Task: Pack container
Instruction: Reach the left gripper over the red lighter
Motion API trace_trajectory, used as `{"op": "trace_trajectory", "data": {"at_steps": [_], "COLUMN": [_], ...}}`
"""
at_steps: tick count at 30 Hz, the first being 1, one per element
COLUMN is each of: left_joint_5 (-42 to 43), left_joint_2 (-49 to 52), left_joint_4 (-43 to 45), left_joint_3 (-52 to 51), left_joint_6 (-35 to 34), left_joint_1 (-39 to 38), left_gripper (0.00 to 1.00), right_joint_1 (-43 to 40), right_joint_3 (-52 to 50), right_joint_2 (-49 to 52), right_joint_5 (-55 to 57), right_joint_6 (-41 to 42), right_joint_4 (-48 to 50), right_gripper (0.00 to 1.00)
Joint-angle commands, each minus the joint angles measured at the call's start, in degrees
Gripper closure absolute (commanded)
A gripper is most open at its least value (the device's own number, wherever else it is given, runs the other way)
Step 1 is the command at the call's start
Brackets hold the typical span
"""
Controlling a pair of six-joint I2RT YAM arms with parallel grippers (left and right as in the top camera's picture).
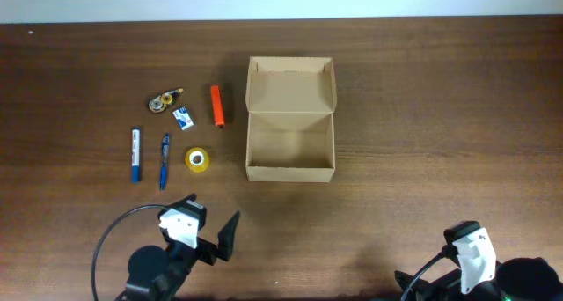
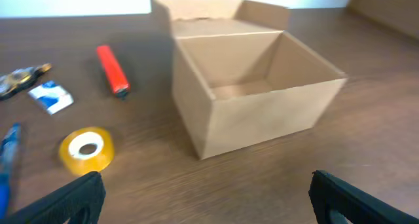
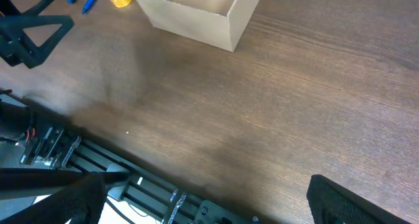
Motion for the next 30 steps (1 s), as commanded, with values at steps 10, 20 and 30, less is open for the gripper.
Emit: {"op": "trace_trajectory", "data": {"at_steps": [10,20,30], "left_joint_5": [-9.27,-9.20,-6.62], "left_joint_2": [24.30,50.07,67.41], "left_joint_4": [0.22,0.22,0.20], "left_joint_3": [12.33,27.45,38.23], "left_joint_6": [-1.25,-0.02,3.45], "left_joint_1": [-0.17,5.03,10.32], "left_gripper": [0.01,0.01,0.01], "right_joint_1": [0.26,0.26,0.26], "right_joint_3": [-0.42,-0.42,-0.42], "right_joint_2": [-0.24,-0.24,-0.24], "right_joint_5": [-0.70,-0.70,-0.70], "right_joint_6": [-0.39,-0.39,-0.39], "right_joint_4": [-0.11,-0.11,-0.11], "right_gripper": [0.01,0.01,0.01]}}
